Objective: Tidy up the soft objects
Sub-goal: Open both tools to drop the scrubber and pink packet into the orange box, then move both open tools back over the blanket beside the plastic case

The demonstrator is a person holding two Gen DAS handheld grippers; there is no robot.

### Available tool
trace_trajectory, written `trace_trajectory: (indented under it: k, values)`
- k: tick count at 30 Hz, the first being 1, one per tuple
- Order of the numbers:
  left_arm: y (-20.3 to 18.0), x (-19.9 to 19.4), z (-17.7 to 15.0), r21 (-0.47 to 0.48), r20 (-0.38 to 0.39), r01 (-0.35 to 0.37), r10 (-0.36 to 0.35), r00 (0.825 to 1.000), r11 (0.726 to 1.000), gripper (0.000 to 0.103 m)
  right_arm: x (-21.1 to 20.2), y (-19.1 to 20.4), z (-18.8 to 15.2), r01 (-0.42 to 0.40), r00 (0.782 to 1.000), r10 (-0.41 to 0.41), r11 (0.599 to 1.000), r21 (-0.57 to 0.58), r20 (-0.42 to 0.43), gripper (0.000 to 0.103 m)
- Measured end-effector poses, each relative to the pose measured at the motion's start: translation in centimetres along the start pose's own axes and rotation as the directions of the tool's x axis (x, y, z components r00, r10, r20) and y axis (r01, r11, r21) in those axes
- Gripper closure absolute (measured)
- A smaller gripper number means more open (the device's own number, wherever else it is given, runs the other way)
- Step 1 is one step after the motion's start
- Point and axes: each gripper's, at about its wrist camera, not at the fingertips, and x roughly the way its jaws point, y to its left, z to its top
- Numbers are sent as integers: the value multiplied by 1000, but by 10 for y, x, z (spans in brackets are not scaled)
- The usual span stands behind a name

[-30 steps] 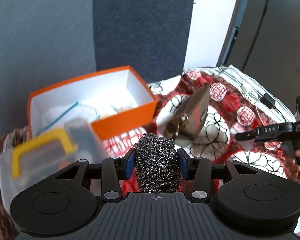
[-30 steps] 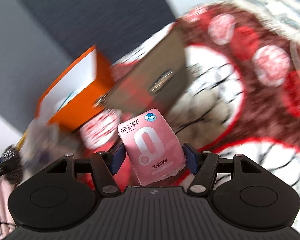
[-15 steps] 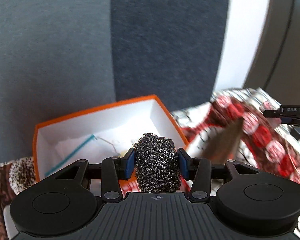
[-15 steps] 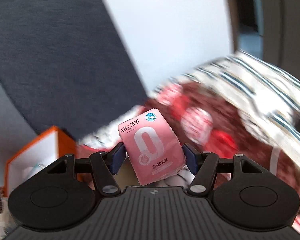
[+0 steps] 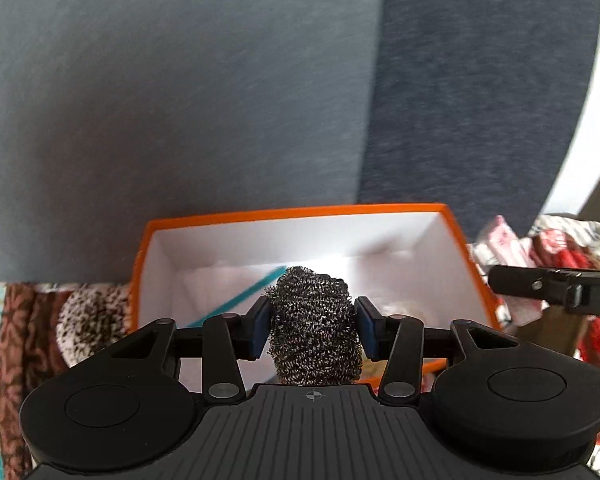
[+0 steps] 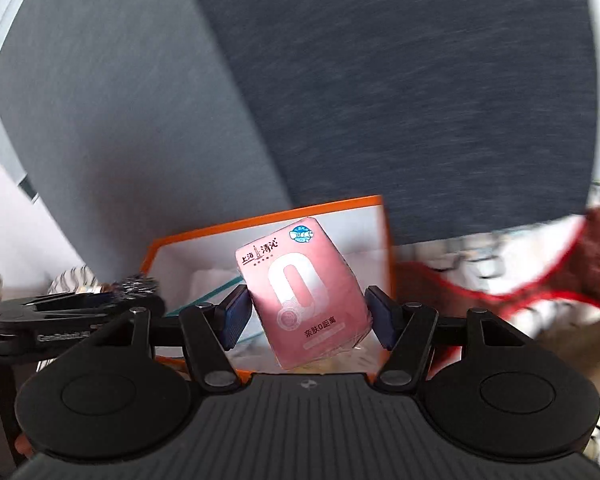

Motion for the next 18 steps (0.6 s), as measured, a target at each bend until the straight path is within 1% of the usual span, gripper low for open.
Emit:
trace_trajectory:
  k: [2,5,6,7,10,18]
  values:
    - [7,4,1,-18,-8,-6,5,1000,1000,0,16,11,1,-10,1000,10,1000,-9,-18,35]
    - [14,7,2,-51,-11,-19,19,1000,999,0,33,21,-1,6,998,-7,1000,-31,-56,32]
    - [17,6,3,-64,-8,-12,12,1000,998,0,39,21,-3,13,997,-15,999,-33,-73,30]
    - [19,4,2,-79,-2,-6,6,1000,997,0,42,22,-5,22,996,-25,999,-34,-82,25]
    - [21,-1,1,-88,13,2,-1,1000,996,0,37,22,-10,24,997,-26,999,-34,-77,22]
    - [13,-26,-7,-71,42,8,-5,999,997,0,10,33,-24,25,997,-28,999,-43,-73,22]
